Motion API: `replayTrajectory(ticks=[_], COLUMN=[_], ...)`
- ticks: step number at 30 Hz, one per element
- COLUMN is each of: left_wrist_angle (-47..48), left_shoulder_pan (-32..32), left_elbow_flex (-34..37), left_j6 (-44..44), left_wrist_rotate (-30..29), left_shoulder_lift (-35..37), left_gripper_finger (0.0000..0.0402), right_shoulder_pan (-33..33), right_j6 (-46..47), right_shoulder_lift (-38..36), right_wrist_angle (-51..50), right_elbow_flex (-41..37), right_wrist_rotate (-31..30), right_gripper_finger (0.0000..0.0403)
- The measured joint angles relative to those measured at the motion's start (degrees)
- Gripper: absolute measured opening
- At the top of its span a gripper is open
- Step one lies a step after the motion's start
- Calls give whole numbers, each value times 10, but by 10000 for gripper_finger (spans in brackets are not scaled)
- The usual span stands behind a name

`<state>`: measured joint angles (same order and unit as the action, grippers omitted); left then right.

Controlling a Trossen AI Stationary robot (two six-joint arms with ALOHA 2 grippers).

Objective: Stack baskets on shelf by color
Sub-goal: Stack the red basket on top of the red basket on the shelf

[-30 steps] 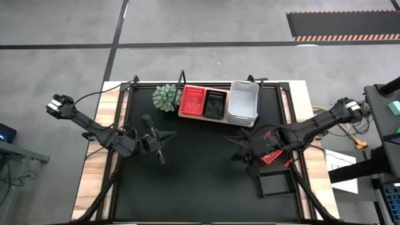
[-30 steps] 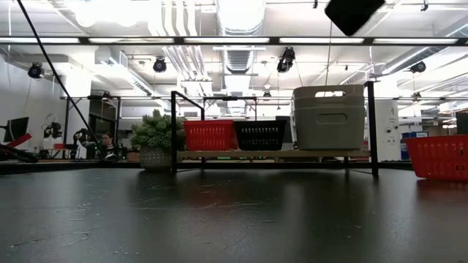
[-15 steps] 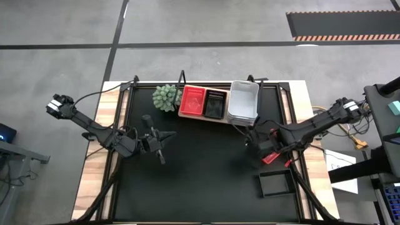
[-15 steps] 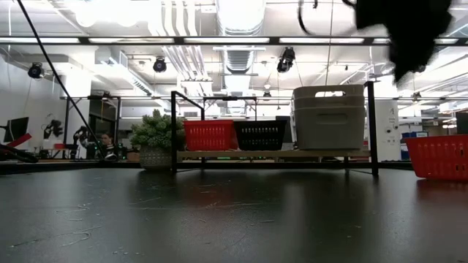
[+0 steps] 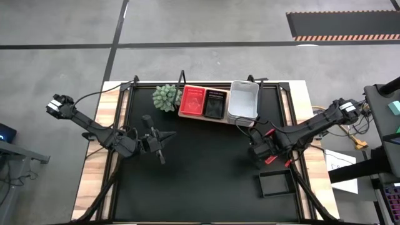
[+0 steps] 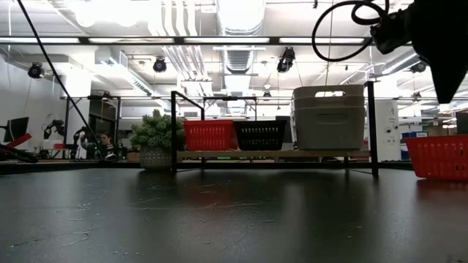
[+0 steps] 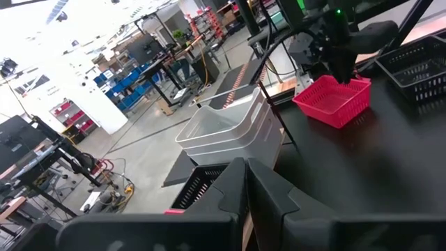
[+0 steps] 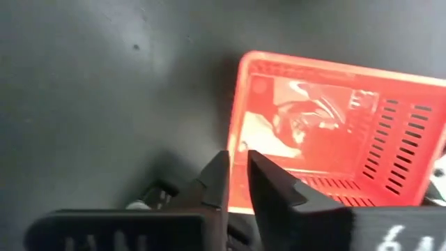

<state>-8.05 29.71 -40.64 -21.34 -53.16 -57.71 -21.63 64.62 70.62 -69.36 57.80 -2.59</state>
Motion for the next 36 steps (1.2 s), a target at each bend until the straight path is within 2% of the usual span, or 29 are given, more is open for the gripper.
replayTrajectory(ticks=[7, 12, 16, 36], left_wrist_angle=[0, 0, 0, 0], left_shoulder_pan=[0, 0, 0, 0], left_elbow_flex=[1, 1, 1, 1], left_j6=[0, 0, 0, 0], left_wrist_rotate=[0, 0, 0, 0], left_shoulder_lift=[0, 0, 0, 0], left_gripper_finger=[0, 0, 0, 0], right_shoulder_pan=[-2, -5, -5, -5], right_j6=[26, 33, 22, 46], right_shoulder_lift=[-1, 4, 10, 39], right_wrist_angle=[20, 38, 48, 52], right_elbow_flex=[0, 0, -4, -6], right_wrist_rotate=[-4, -8, -33, -35], right_gripper_finger=[115, 144, 148, 148])
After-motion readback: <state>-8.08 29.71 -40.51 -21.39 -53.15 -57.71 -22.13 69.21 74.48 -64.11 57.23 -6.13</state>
